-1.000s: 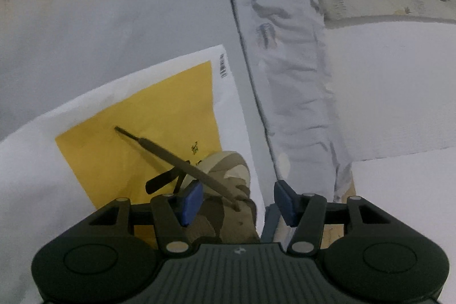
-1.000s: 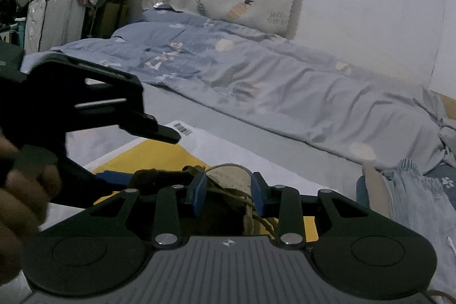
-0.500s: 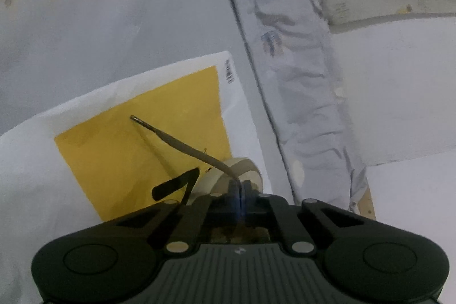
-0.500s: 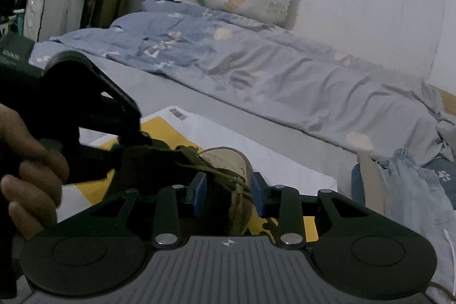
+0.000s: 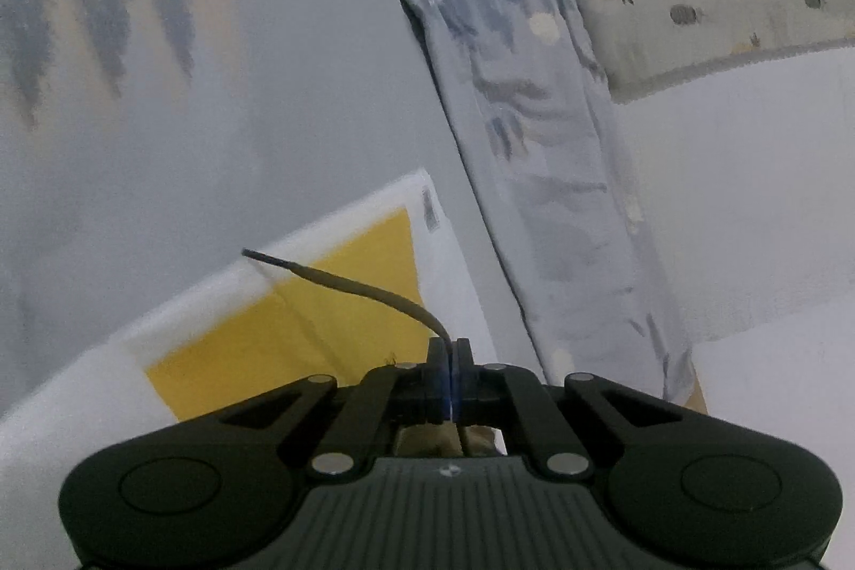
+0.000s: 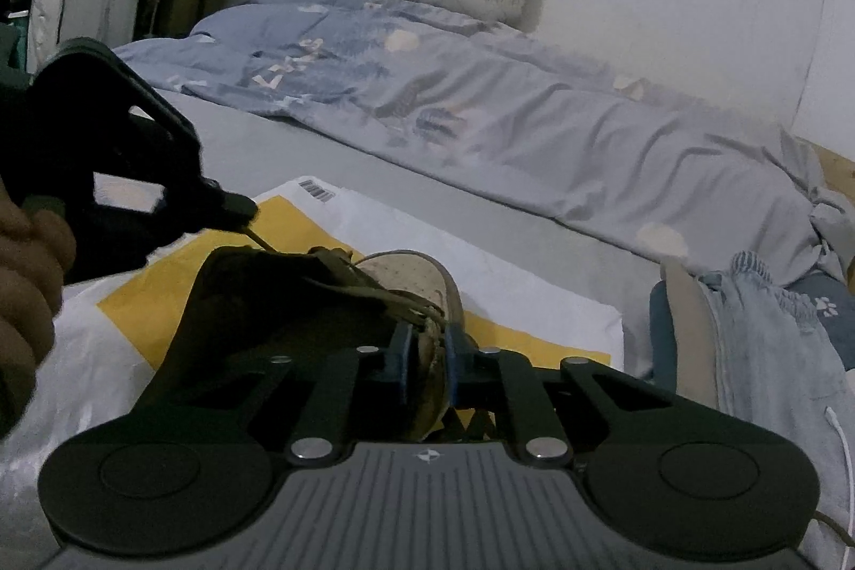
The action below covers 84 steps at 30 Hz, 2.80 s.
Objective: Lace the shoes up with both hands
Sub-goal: 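Pull the lace away from the sneaker with the left gripper while the right gripper holds the lacing, then open the left gripper to release the lace end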
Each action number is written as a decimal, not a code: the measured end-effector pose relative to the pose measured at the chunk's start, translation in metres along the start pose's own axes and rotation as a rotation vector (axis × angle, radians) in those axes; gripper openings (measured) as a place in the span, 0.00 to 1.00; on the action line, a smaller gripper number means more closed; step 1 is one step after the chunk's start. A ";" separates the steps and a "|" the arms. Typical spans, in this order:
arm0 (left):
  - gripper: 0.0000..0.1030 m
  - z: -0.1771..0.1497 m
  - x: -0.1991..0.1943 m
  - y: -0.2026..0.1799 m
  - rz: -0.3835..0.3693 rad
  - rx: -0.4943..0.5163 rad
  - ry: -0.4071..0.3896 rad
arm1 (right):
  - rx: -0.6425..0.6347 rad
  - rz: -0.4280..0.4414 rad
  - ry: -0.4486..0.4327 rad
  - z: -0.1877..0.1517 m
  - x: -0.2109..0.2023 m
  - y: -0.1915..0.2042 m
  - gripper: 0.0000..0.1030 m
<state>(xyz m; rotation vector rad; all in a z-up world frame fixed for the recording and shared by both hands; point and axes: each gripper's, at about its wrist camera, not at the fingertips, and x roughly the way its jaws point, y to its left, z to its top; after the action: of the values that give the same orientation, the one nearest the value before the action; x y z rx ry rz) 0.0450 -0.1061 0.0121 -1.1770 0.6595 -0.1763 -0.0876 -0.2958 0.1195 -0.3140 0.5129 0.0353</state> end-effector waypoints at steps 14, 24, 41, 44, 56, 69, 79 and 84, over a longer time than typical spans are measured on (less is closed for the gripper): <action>0.00 0.049 -0.032 0.020 0.099 -0.017 -0.158 | -0.005 -0.011 -0.002 -0.002 0.001 0.000 0.10; 0.00 0.067 -0.059 0.025 0.189 0.002 -0.288 | 0.010 -0.013 0.001 -0.001 0.002 -0.001 0.10; 0.00 0.086 -0.086 0.033 0.241 -0.010 -0.386 | 0.022 -0.016 0.003 0.000 0.001 -0.004 0.10; 0.00 0.087 -0.087 0.032 0.246 -0.003 -0.393 | 0.022 -0.017 0.003 0.000 0.001 -0.004 0.10; 0.00 0.088 -0.084 0.027 0.289 0.033 -0.376 | 0.016 -0.020 -0.015 0.002 -0.005 0.000 0.10; 0.68 0.067 -0.096 -0.013 0.402 0.196 -0.511 | 0.110 0.045 -0.163 0.008 -0.044 -0.016 0.31; 0.80 0.005 -0.077 -0.065 0.151 0.419 -0.377 | 0.401 -0.170 -0.120 -0.029 -0.048 -0.128 0.36; 0.80 -0.035 -0.059 -0.087 0.053 0.519 -0.296 | 0.523 -0.334 -0.060 -0.068 -0.054 -0.186 0.36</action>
<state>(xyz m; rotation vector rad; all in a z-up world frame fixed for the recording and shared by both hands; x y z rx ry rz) -0.0040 -0.1416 0.1052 -0.6661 0.3509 -0.1145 -0.1461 -0.4910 0.1434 0.1164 0.3880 -0.4071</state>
